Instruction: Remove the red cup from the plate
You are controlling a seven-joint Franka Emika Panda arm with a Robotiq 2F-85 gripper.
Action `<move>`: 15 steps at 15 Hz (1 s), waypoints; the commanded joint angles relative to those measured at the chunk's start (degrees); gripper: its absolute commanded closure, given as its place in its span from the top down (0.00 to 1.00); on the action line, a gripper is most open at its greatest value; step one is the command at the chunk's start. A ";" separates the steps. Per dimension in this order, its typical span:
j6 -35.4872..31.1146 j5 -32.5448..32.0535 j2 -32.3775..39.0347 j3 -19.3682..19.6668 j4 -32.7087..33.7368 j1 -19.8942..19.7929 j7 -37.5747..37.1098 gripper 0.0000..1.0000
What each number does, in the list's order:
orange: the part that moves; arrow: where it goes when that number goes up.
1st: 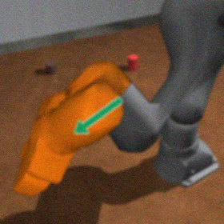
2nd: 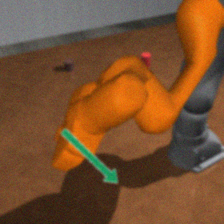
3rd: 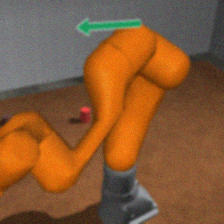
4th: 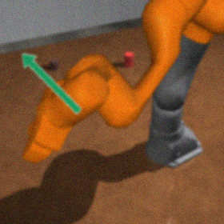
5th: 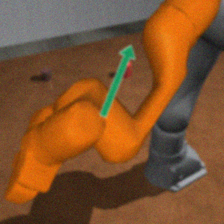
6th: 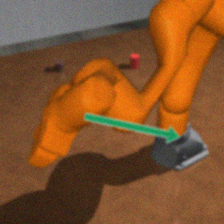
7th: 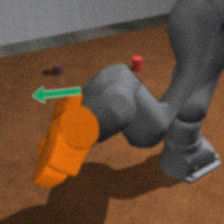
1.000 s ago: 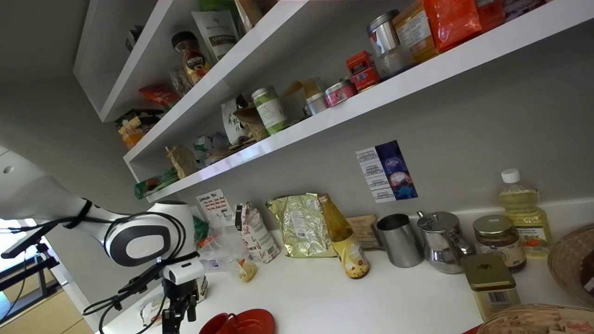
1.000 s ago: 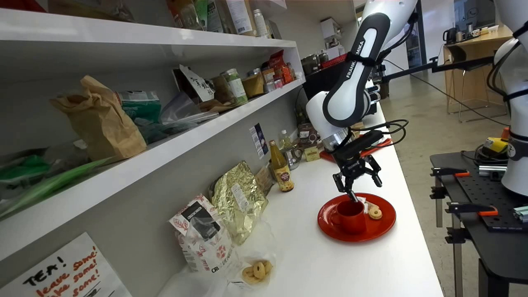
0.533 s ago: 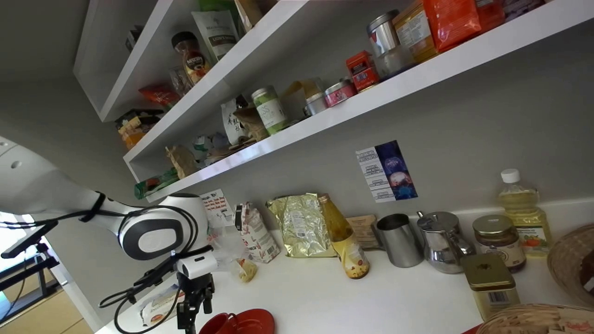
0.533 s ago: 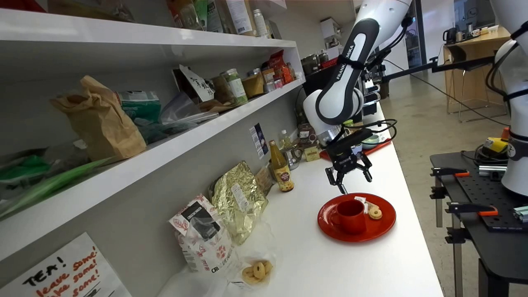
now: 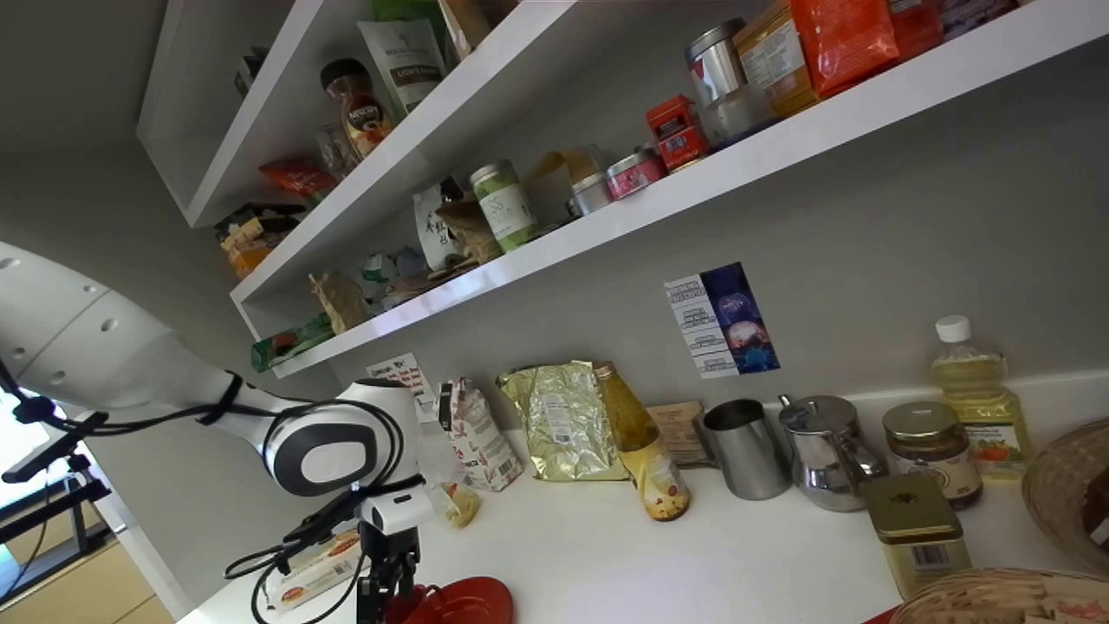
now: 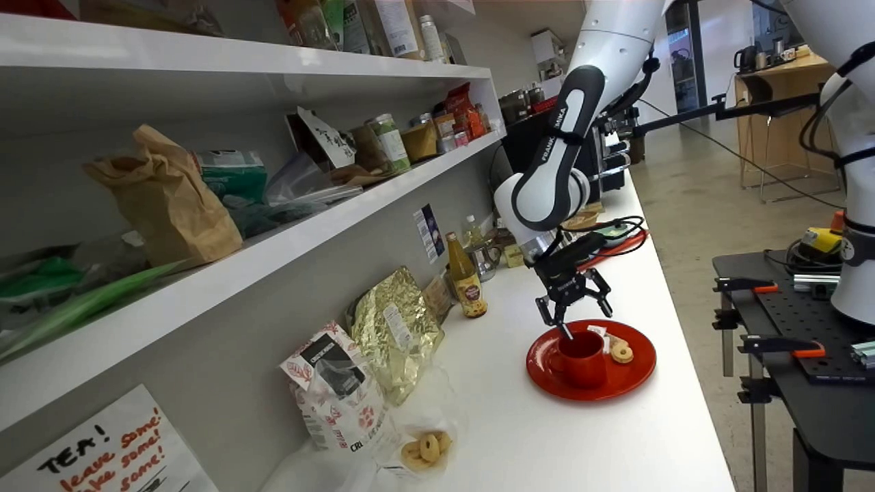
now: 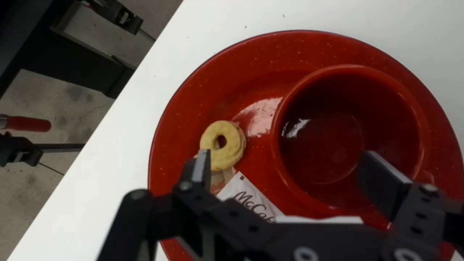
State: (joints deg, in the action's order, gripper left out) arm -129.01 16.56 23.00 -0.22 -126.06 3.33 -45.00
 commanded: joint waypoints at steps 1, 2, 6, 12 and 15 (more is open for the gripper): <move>2.77 0.86 3.73 -0.02 3.73 0.41 0.26 1.00; 3.19 1.02 4.33 -0.05 4.05 0.36 0.43 1.00; 4.67 0.50 6.19 -0.12 5.00 0.48 1.85 0.67; 6.58 0.47 7.82 0.39 6.55 0.18 2.19 0.21; 6.77 0.35 7.68 0.60 6.35 -0.04 2.69 0.00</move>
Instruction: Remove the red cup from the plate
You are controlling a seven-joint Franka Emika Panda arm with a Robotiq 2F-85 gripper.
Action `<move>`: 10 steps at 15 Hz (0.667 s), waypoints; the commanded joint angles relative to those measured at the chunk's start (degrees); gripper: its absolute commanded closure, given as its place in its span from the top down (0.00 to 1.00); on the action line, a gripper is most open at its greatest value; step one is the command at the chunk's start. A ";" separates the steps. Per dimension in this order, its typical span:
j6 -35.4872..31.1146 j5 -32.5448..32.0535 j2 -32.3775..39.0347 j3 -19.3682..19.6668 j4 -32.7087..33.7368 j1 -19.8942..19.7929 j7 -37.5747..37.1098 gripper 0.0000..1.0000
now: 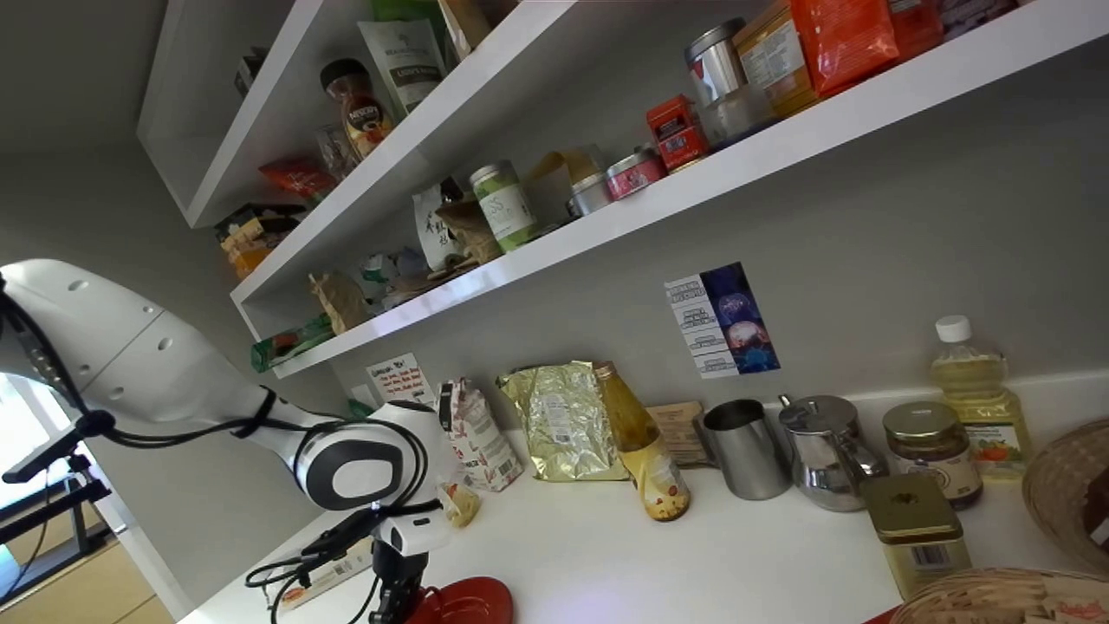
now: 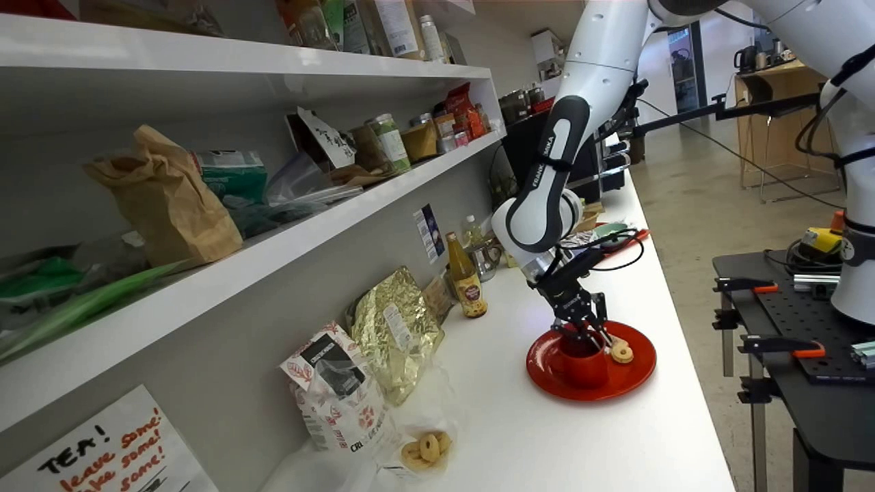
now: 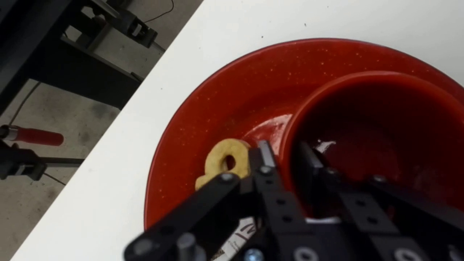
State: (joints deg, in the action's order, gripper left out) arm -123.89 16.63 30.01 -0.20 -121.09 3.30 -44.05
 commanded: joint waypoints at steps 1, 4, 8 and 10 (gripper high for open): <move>1.41 0.01 0.18 0.77 0.89 0.02 1.91 0.00; 1.00 -1.15 -1.94 1.18 -0.61 0.46 2.90 0.02; -0.60 -4.20 -6.43 1.12 -3.49 1.95 2.81 0.02; -1.27 -5.89 -9.39 0.09 -4.59 3.86 2.11 0.02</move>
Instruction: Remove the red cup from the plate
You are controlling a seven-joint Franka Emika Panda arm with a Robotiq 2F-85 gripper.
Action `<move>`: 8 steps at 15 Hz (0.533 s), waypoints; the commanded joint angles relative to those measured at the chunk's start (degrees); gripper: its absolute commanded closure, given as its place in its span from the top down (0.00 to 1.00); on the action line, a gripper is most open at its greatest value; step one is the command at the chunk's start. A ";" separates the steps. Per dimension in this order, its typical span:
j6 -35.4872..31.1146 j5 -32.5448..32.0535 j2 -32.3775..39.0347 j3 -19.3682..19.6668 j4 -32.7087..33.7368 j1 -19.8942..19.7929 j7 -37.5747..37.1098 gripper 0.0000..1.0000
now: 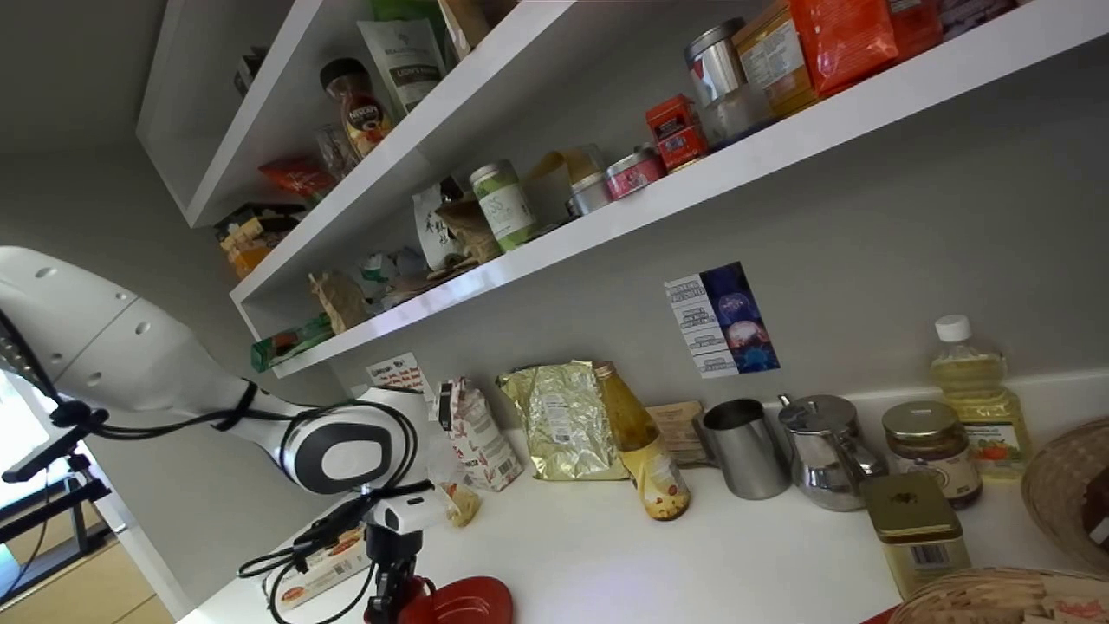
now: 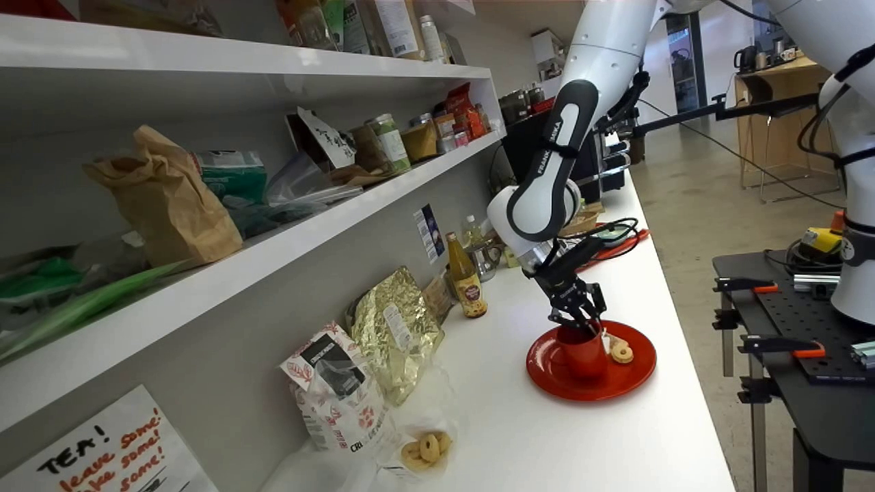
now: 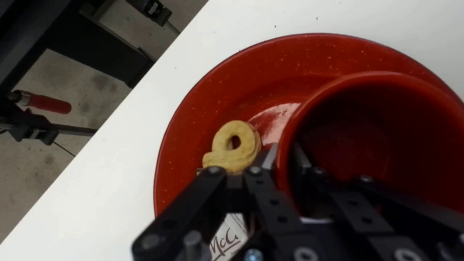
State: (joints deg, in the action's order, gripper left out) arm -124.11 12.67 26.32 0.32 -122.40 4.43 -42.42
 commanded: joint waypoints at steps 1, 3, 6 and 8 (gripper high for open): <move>-1.07 -2.95 -6.86 -0.98 -3.49 3.91 -0.08 0.02; -0.77 -4.22 -8.72 -2.43 -3.38 5.79 -0.52 0.02; -0.54 -5.00 -9.97 -4.70 -2.38 8.32 -0.96 0.02; -1.21 -4.81 -9.67 -6.02 -1.32 9.83 -2.26 0.02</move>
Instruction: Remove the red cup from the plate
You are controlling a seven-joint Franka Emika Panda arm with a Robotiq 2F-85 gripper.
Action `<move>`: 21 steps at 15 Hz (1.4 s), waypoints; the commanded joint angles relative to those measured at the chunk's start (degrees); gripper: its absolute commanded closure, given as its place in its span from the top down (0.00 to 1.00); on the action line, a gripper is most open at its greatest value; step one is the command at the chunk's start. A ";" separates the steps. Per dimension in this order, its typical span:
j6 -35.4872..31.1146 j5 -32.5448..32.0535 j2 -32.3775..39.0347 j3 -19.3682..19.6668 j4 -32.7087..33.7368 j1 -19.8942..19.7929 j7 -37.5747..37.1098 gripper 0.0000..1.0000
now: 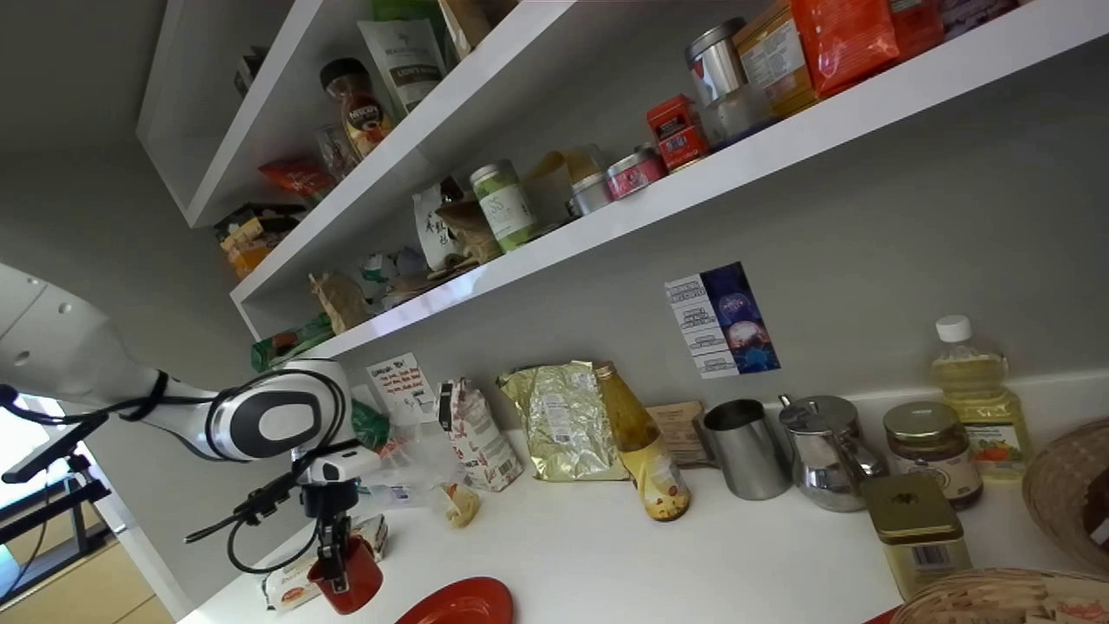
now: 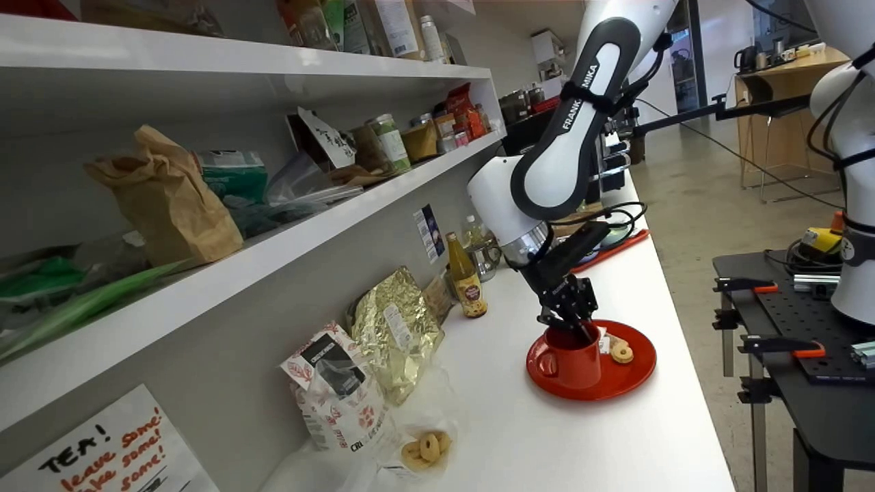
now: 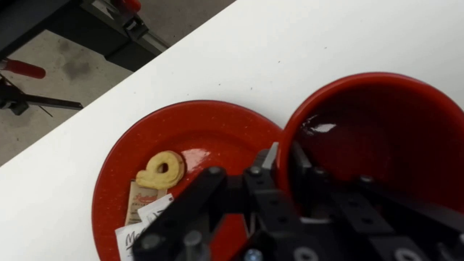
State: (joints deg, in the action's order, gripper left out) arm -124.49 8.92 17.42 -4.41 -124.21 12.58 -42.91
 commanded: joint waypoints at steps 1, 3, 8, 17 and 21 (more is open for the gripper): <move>-1.81 -0.72 -0.37 -1.81 0.97 2.35 -2.88 0.02; -4.49 1.05 0.43 -2.83 1.57 3.12 -4.69 0.02; -7.42 0.58 2.71 -3.97 2.54 4.40 -7.03 0.02; -6.08 0.56 9.00 -3.45 6.54 5.50 -6.88 0.02; -5.59 0.86 11.65 -3.26 8.53 5.51 -6.71 0.02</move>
State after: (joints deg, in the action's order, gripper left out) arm -131.33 9.52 26.59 -8.17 -118.75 17.52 -48.52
